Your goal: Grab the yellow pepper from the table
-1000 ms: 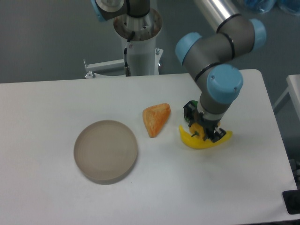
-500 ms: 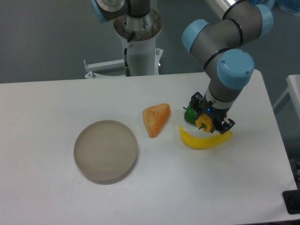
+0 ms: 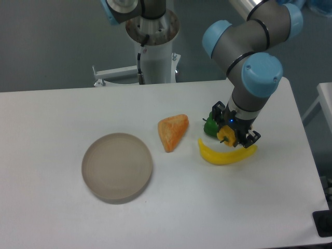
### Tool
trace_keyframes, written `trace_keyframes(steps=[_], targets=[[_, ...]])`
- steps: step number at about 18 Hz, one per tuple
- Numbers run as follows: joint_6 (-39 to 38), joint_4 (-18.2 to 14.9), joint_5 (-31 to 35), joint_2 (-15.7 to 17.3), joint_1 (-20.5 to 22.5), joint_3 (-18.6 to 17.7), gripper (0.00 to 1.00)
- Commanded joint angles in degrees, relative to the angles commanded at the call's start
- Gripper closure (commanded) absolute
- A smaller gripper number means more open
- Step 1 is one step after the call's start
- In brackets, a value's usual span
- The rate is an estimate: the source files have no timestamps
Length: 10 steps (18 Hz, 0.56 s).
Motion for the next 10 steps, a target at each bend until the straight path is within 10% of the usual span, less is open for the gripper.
trace_keyframes(steps=[10], targets=[[3.9, 0.2, 0.4, -0.6, -0.8, 0.0, 0.63]])
